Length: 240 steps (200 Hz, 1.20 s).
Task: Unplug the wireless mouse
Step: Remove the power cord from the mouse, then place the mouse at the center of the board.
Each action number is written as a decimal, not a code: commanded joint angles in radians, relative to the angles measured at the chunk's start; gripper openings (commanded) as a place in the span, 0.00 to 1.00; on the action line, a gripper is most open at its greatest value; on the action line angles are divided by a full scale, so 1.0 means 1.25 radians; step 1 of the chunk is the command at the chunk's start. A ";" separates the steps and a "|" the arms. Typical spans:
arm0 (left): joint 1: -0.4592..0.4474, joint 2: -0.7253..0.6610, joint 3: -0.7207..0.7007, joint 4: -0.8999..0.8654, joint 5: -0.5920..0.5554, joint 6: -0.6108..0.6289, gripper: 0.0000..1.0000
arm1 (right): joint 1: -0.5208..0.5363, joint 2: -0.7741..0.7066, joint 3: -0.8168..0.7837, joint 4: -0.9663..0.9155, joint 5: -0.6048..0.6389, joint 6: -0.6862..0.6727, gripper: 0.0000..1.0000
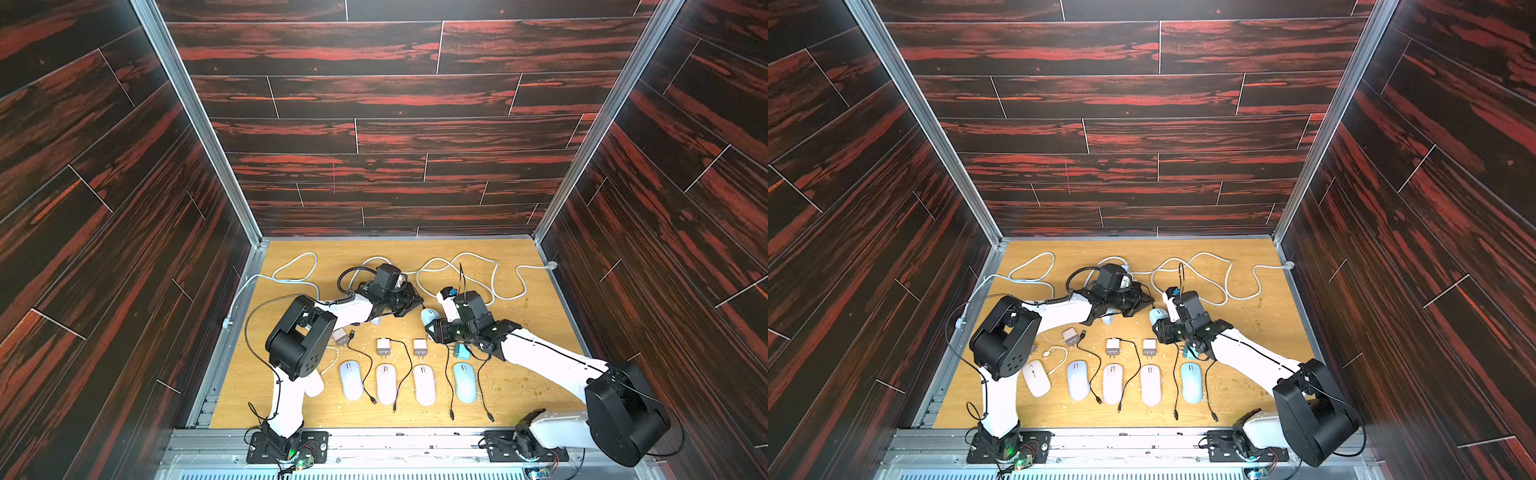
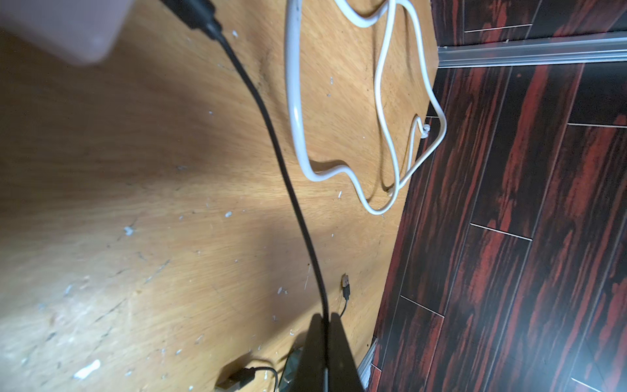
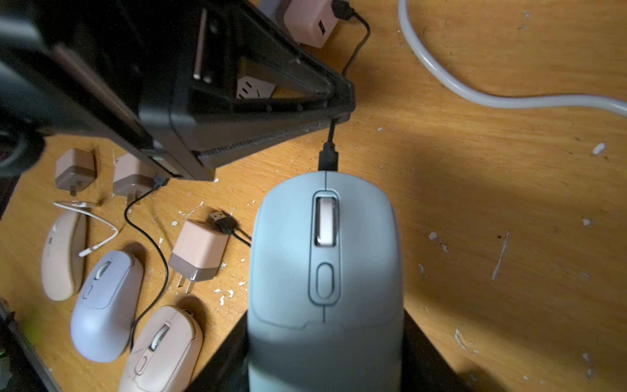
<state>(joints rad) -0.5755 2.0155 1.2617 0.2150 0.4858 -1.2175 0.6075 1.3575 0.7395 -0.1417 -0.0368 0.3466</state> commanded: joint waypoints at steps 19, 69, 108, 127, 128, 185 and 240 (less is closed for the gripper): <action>0.061 -0.002 0.004 0.121 -0.143 -0.010 0.00 | 0.051 -0.038 -0.048 -0.191 -0.077 0.016 0.32; 0.063 -0.002 0.001 0.133 -0.139 -0.015 0.00 | 0.100 -0.050 -0.045 -0.201 -0.072 -0.035 0.32; 0.064 -0.007 -0.004 0.138 -0.142 -0.015 0.00 | 0.100 -0.097 -0.078 -0.194 -0.035 0.048 0.29; 0.064 -0.007 -0.006 0.137 -0.140 -0.016 0.00 | 0.102 -0.109 -0.087 -0.182 -0.071 0.055 0.28; 0.065 -0.007 -0.005 0.137 -0.139 -0.016 0.00 | 0.103 -0.109 -0.087 -0.182 -0.074 0.053 0.28; 0.064 -0.013 -0.009 0.137 -0.135 -0.011 0.00 | 0.140 -0.173 -0.043 -0.260 0.078 0.080 0.26; 0.063 -0.024 -0.021 0.098 -0.121 0.028 0.00 | 0.140 -0.173 -0.010 -0.519 0.377 0.431 0.24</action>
<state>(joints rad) -0.5003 2.0171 1.2404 0.3595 0.3359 -1.2217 0.7803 1.1259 0.7101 -0.5781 0.2535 0.6235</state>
